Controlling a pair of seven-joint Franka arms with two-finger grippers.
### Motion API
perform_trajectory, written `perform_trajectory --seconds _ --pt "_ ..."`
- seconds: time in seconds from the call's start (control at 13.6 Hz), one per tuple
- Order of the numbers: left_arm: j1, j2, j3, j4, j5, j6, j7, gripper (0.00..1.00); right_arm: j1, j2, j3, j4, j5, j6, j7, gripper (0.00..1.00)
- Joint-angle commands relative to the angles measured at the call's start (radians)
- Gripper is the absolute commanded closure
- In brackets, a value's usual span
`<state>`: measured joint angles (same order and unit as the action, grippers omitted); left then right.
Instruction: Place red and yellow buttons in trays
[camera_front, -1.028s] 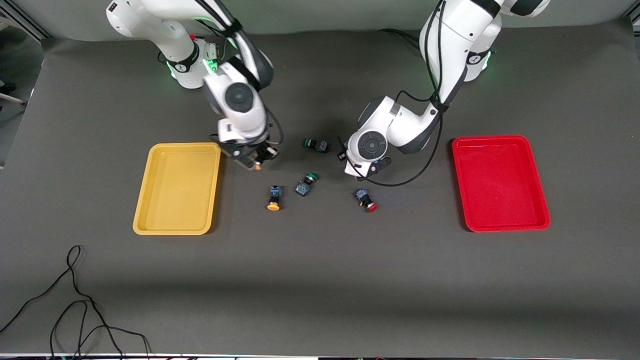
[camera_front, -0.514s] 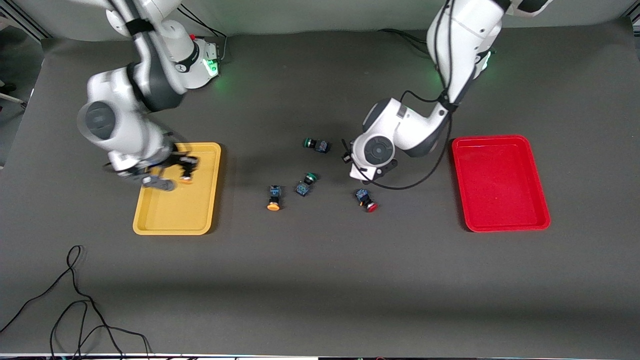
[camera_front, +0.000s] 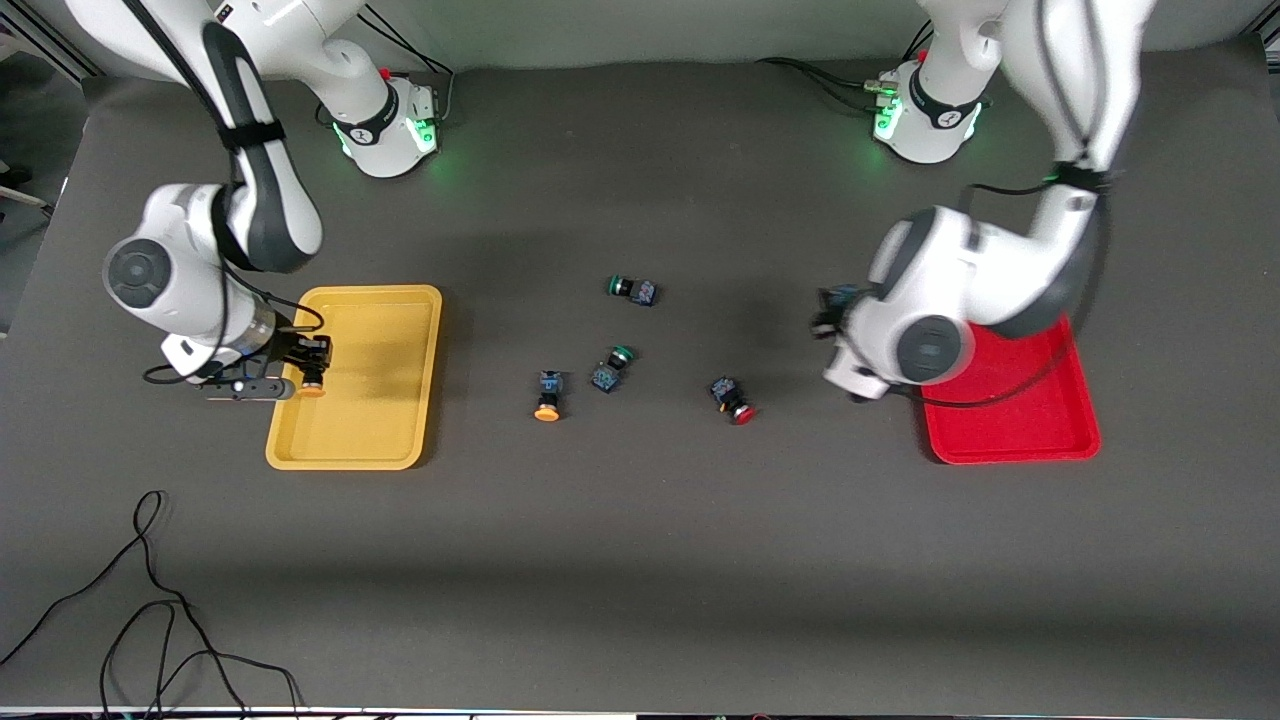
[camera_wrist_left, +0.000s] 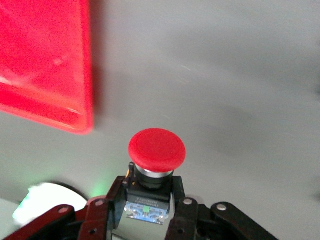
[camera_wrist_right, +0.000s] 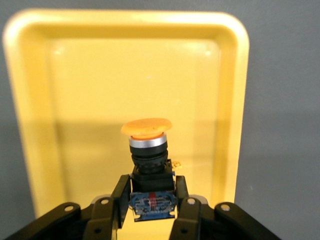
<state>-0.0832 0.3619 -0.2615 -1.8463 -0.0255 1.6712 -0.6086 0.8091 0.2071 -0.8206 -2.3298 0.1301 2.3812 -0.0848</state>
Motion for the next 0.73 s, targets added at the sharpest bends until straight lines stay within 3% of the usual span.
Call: perform_trajectory --seconds 0.0,0.15,0.29,0.37,0.44,0.51,0.59,0.66 --pt "0.149 -0.052 -0.008 -0.12 0.085 0.048 0.231 1.0 -0.039 0.138 -0.003 0.007 0.202 0.052 -0.229 0.76" --pt "0.242 -0.055 -0.01 -0.224 0.15 0.161 0.305 1.0 -0.045 0.222 -0.003 0.016 0.377 0.056 -0.401 0.76" --pt "0.299 -0.067 -0.008 -0.33 0.177 0.284 0.361 1.0 -0.041 0.232 -0.002 0.023 0.404 0.05 -0.417 0.76" --pt "0.309 -0.066 -0.008 -0.367 0.179 0.341 0.366 1.0 -0.041 0.232 -0.002 0.032 0.402 0.046 -0.406 0.55" --pt "0.31 -0.06 -0.008 -0.396 0.179 0.388 0.366 1.0 -0.044 0.233 -0.002 0.053 0.404 0.04 -0.397 0.01" --pt "0.31 -0.058 -0.008 -0.404 0.179 0.398 0.365 0.97 -0.042 0.233 -0.003 0.075 0.404 0.006 -0.386 0.0" --pt "0.31 -0.058 -0.01 -0.398 0.179 0.384 0.366 0.32 -0.044 0.233 -0.005 0.122 0.398 -0.069 -0.357 0.0" --pt "0.306 -0.066 -0.012 -0.386 0.177 0.362 0.366 0.01 -0.035 0.232 -0.023 0.18 0.364 -0.171 -0.311 0.0"
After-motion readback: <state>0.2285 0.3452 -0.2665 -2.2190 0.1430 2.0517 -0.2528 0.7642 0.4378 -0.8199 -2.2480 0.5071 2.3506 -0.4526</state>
